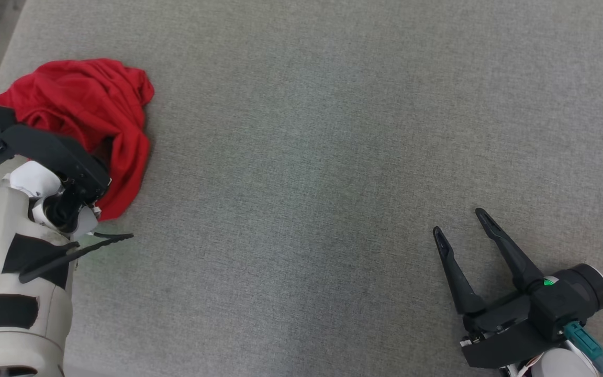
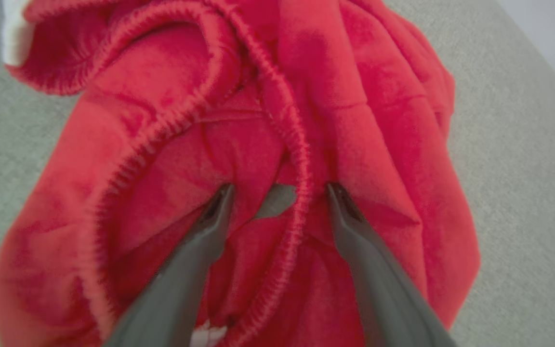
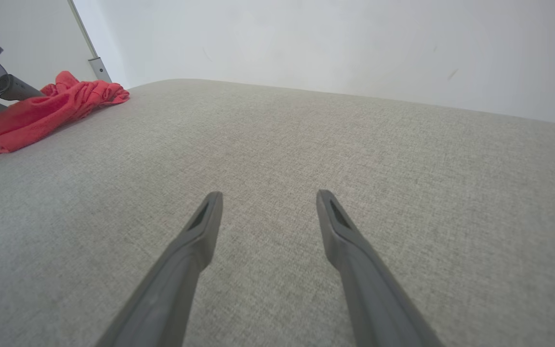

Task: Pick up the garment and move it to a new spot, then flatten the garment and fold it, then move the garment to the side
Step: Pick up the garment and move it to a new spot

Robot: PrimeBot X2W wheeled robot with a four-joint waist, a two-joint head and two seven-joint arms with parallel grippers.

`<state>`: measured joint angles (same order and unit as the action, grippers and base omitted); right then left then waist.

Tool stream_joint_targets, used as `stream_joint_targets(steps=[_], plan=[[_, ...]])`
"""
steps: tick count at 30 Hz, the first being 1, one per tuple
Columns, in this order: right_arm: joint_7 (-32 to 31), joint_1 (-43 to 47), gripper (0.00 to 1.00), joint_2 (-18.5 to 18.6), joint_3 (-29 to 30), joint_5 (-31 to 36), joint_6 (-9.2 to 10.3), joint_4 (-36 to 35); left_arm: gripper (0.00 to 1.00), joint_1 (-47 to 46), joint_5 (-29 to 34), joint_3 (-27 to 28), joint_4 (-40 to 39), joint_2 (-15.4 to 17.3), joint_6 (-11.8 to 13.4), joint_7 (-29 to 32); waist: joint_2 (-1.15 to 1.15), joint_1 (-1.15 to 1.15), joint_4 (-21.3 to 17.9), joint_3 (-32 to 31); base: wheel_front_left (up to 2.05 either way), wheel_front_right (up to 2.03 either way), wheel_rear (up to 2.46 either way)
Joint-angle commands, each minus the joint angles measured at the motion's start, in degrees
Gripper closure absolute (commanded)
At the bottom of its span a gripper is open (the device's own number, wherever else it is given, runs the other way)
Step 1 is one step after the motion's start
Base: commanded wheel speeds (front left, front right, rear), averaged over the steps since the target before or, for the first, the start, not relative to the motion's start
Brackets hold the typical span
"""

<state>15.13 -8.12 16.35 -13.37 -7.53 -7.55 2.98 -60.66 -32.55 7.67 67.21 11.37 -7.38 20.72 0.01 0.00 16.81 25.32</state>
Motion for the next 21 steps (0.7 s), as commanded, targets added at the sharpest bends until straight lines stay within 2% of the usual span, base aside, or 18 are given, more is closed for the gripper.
stream_joint_targets(steps=[1, 2, 3, 6, 9, 14, 21], plan=[[0.0, -0.5, 0.0, 0.0, 0.1, -0.2, 0.15, 0.2, 0.0, -0.3, -0.6, -0.2, 1.1, 0.1, 0.1, 0.2, -0.01, 0.0, -0.7, 0.7, 0.0, 0.0, 0.0], [0.0, -0.5, 0.0, 0.0, 0.1, -0.2, 0.15, 0.3, 0.92, -0.3, -0.8, -0.3, 1.5, 0.2, 0.1, 0.2, -0.01, 0.0, -0.9, 0.7, 0.0, 0.0, 0.0], [0.0, -0.6, 0.0, -0.1, 0.2, -0.2, 0.15, 0.4, 1.0, -0.4, -1.0, -0.4, 1.5, 0.1, 0.0, -0.4, -0.01, 0.0, -1.1, 0.7, 0.0, 0.0, 0.0], [0.0, -0.6, 0.0, -0.6, 0.3, -0.2, 0.15, 0.6, 1.0, -1.1, -2.8, 0.2, -0.3, -0.5, -0.1, -2.8, -0.01, 0.0, -1.5, 0.1, 0.0, 0.0, 0.0], [0.0, -0.4, 0.0, -1.4, 0.3, -0.5, 0.15, 0.6, 1.0, -1.2, -8.7, 2.0, -4.9, -2.1, -0.1, -4.5, -0.01, 0.0, -2.0, -1.0, 0.0, 0.0, 0.0], [0.0, 0.1, 0.0, -3.6, 0.5, -1.5, 0.15, 0.7, 1.0, 3.5, -17.1, 0.9, -17.8, -3.6, -0.1, -7.0, -0.01, 0.0, -2.6, -4.0, 0.0, 0.0, 0.0], [0.0, 1.1, 0.0, -6.3, 1.2, -2.8, 0.15, 1.8, 1.0, 8.7, -24.2, -1.5, -33.2, -5.6, -0.1, -11.2, -0.01, 0.0, -4.1, -8.5, 0.0, 0.0, 0.0]])
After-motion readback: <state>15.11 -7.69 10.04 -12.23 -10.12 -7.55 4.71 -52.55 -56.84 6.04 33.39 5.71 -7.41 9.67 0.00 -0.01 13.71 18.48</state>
